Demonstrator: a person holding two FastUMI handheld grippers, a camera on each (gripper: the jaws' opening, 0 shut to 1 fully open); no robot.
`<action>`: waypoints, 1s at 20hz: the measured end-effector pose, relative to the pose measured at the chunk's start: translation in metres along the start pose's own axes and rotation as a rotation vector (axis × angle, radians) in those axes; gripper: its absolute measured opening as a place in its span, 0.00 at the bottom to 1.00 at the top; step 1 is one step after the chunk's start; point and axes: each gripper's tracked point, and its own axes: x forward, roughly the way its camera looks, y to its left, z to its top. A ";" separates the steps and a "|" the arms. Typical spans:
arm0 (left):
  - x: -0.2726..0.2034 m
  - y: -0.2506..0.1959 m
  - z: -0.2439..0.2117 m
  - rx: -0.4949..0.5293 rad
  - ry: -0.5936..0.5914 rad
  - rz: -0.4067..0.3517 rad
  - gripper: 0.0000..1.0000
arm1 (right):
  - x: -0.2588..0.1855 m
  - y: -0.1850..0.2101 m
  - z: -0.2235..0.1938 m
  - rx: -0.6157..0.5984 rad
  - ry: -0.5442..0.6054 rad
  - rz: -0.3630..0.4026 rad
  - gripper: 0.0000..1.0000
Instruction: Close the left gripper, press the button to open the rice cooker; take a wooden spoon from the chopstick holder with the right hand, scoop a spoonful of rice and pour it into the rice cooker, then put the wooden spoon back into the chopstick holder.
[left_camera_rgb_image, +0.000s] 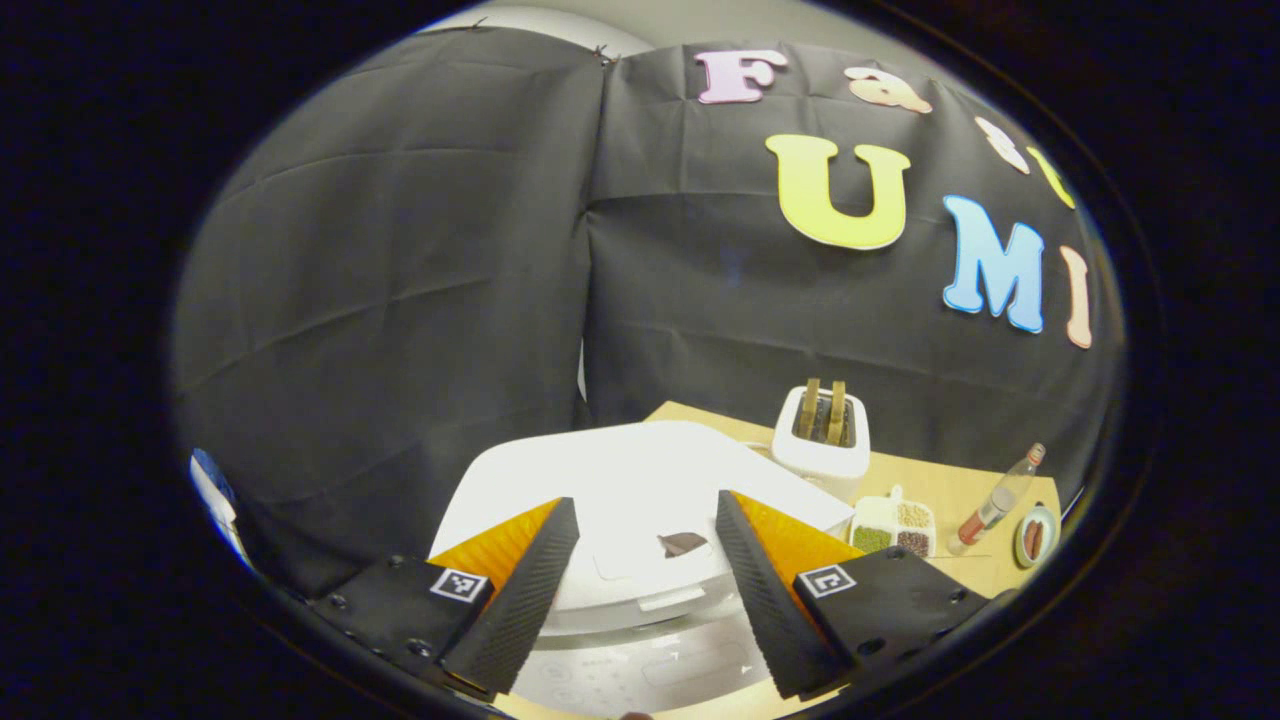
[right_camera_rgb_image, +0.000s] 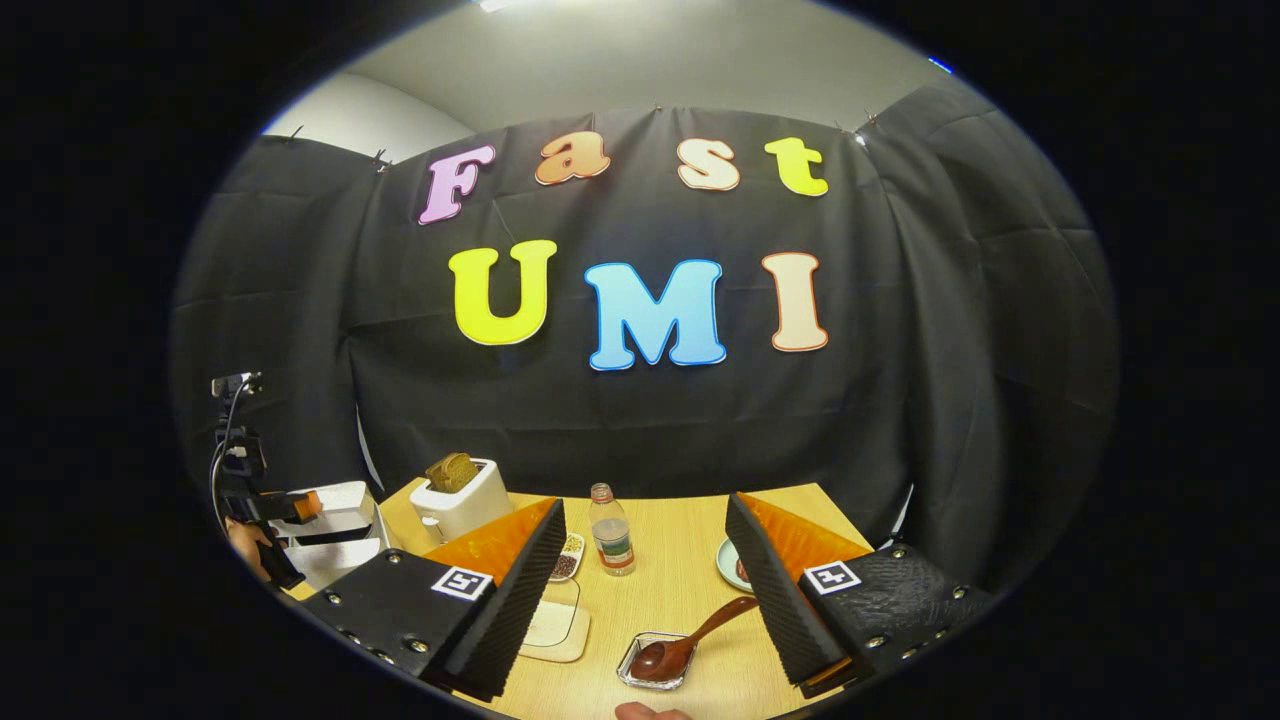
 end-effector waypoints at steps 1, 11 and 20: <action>0.000 -0.002 -0.004 0.004 0.016 -0.005 0.98 | -0.001 -0.001 -0.002 0.004 0.010 -0.005 0.98; -0.003 0.003 -0.021 0.068 0.087 -0.017 0.99 | -0.005 0.005 -0.014 -0.004 0.046 -0.017 0.98; -0.002 0.001 -0.022 0.092 0.086 -0.057 0.98 | -0.005 0.019 -0.012 -0.003 0.036 -0.019 0.98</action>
